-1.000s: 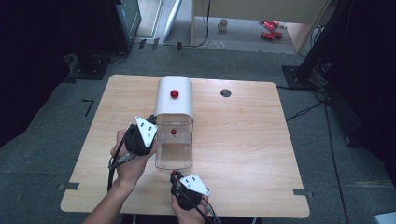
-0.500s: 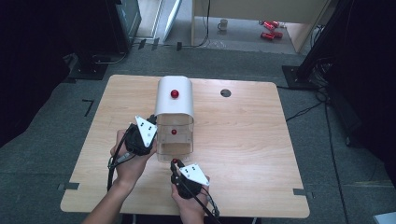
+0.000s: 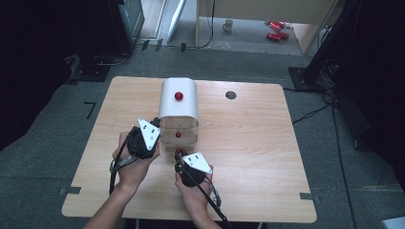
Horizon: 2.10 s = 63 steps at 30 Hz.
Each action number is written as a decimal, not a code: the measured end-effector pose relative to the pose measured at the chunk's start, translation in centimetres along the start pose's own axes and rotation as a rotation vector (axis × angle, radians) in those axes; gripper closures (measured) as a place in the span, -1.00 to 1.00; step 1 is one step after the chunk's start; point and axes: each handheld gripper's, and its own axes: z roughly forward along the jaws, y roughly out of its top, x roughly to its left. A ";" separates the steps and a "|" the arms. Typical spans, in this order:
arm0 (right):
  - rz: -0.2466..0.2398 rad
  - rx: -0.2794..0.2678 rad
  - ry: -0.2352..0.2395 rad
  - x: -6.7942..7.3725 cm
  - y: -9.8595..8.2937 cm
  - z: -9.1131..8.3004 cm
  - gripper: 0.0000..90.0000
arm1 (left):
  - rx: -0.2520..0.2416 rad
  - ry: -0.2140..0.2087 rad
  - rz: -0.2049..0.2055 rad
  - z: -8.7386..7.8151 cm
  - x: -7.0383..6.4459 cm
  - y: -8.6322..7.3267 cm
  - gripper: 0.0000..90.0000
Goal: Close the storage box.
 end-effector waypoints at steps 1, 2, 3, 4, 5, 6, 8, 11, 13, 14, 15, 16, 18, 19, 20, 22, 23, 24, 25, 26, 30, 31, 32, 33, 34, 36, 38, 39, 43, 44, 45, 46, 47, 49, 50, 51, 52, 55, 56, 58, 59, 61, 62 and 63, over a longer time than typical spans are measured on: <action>-0.001 -0.003 -0.002 -0.1 0.1 0.2 0.66 | 0.000 -0.002 0.001 0.0 0.0 0.0 0.98; -0.002 -0.007 -0.003 -0.2 0.2 0.5 0.66 | 0.000 -0.003 0.001 0.0 0.0 0.0 0.98; -0.006 -0.010 -0.007 -0.2 0.3 0.7 0.66 | 0.000 -0.004 0.001 0.0 0.1 0.0 0.98; -0.004 -0.008 -0.009 -0.2 0.3 0.9 0.66 | 0.000 -0.005 0.002 0.0 0.1 0.0 0.98; -0.004 -0.008 -0.009 -0.2 0.3 0.9 0.66 | 0.000 -0.005 0.002 0.0 0.1 0.0 0.98; 0.001 -0.009 -0.011 -0.3 0.4 1.1 0.66 | 0.001 -0.006 0.001 0.0 0.1 0.0 0.98; 0.001 -0.014 -0.017 -0.4 0.4 1.5 0.66 | 0.001 -0.011 0.003 0.0 0.2 0.0 0.98; -0.007 -0.019 -0.020 -0.5 0.4 1.9 0.66 | 0.000 -0.017 0.003 0.0 0.2 0.0 0.99; -0.004 -0.018 -0.020 -0.6 0.4 2.0 0.66 | 0.000 -0.016 0.003 0.0 0.2 0.0 0.99; -0.003 -0.018 -0.020 -0.7 0.4 2.1 0.66 | 0.000 -0.017 0.001 0.0 0.3 0.0 0.99; -0.010 -0.019 -0.022 -0.6 0.4 2.2 0.66 | 0.000 -0.017 0.000 0.0 0.3 0.0 0.99; -0.015 -0.020 -0.024 -0.6 0.4 2.2 0.66 | 0.001 -0.016 0.000 0.0 0.3 0.0 0.99; -0.018 -0.022 -0.022 -0.6 0.3 2.3 0.66 | 0.000 -0.013 0.001 0.1 0.3 0.0 0.98; -0.023 -0.021 -0.021 -0.7 0.3 2.3 0.65 | -0.004 -0.003 0.001 0.1 0.2 -0.1 0.98; -0.023 -0.016 -0.014 -0.6 0.3 2.3 0.64 | -0.006 0.001 0.000 0.1 0.2 -0.1 0.98; -0.024 -0.015 -0.004 -0.7 0.2 2.3 0.57 | -0.007 0.003 -0.002 0.1 0.2 -0.1 0.98; -0.023 -0.011 0.011 -0.7 0.1 2.2 0.49 | -0.008 0.004 -0.002 0.2 0.2 -0.2 0.98; -0.028 -0.012 0.027 -0.6 0.0 2.0 0.42 | -0.008 0.005 -0.003 0.2 0.2 -0.2 0.98; -0.055 -0.017 0.033 -0.4 -0.2 1.6 0.38 | -0.008 0.005 -0.003 0.2 0.2 -0.2 0.99; -0.055 -0.017 0.033 -0.4 -0.2 1.6 0.38 | -0.008 0.005 -0.001 0.2 0.2 -0.2 0.99; -0.075 -0.027 0.029 -0.4 -0.2 1.2 0.43 | -0.007 0.006 -0.001 0.2 0.2 -0.1 0.99; -0.071 -0.032 0.028 -0.4 0.0 1.1 0.45 | -0.006 0.007 -0.001 0.2 0.2 -0.1 0.99; -0.056 -0.052 0.024 -0.7 0.3 1.0 0.52 | -0.004 0.004 -0.002 0.2 0.3 -0.1 0.99; -0.067 -0.058 0.012 -0.7 0.5 0.8 0.54 | -0.002 0.002 -0.002 0.2 0.3 -0.1 0.99; -0.078 -0.056 -0.008 -0.7 0.6 0.8 0.56 | -0.002 0.002 -0.002 0.2 0.3 -0.1 0.99; -0.083 -0.047 -0.010 -0.7 0.7 0.8 0.57 | -0.002 0.001 -0.002 0.2 0.3 -0.1 0.99; -0.079 -0.022 -0.013 -0.8 0.5 1.2 0.57 | -0.002 -0.001 -0.005 0.2 0.3 -0.1 0.99; -0.073 -0.017 -0.014 -1.0 0.4 1.5 0.58 | -0.002 -0.003 -0.004 0.2 0.3 -0.1 0.99; -0.064 -0.027 -0.006 -1.3 0.5 2.0 0.57 | 0.000 -0.010 -0.005 0.2 0.4 0.0 0.99; -0.064 -0.030 -0.007 -1.3 0.5 2.0 0.57 | -0.001 -0.012 -0.006 0.2 0.4 0.0 0.99; -0.059 -0.031 -0.007 -1.3 0.6 2.1 0.59 | -0.001 -0.012 -0.004 0.2 0.4 0.0 0.99; -0.060 -0.032 -0.006 -1.3 0.7 2.2 0.59 | -0.001 -0.014 -0.004 0.2 0.4 0.0 0.99; -0.065 -0.033 -0.008 -1.2 0.8 2.3 0.59 | -0.001 -0.015 -0.007 0.2 0.3 0.0 0.99; -0.061 -0.033 -0.007 -1.3 0.8 2.4 0.56 | -0.002 -0.015 -0.007 0.3 0.3 0.0 0.98; -0.057 -0.034 -0.002 -1.3 0.8 2.4 0.53 | -0.002 -0.015 -0.007 0.3 0.3 0.0 0.98; -0.055 -0.032 0.002 -1.3 0.8 2.4 0.49 | -0.002 -0.014 -0.006 0.3 0.3 0.0 0.98; -0.055 -0.032 0.002 -1.3 0.8 2.4 0.49 | -0.002 -0.012 -0.004 0.3 0.3 0.0 0.98; -0.051 -0.056 0.028 -1.0 1.1 1.2 0.43 | -0.005 -0.003 -0.005 0.2 0.3 -0.1 0.99; -0.051 -0.056 0.028 -1.0 1.1 1.2 0.43 | -0.005 -0.003 -0.005 0.2 0.3 -0.1 0.99; -0.049 -0.091 0.035 -0.8 1.7 0.4 0.43 | -0.005 -0.003 -0.006 0.3 0.3 -0.1 0.99; -0.055 -0.111 0.032 -0.7 2.0 0.1 0.44 | -0.005 -0.002 -0.007 0.3 0.3 -0.1 0.99; -0.068 -0.139 0.031 -0.5 2.6 -0.4 0.45 | -0.005 -0.003 -0.006 0.3 0.3 -0.1 0.99; -0.079 -0.140 0.034 -0.5 2.9 -0.3 0.45 | -0.005 -0.004 -0.007 0.3 0.3 0.0 0.99; -0.079 -0.141 0.035 -0.5 3.1 -0.1 0.45 | -0.003 -0.008 -0.004 0.2 0.3 0.0 0.99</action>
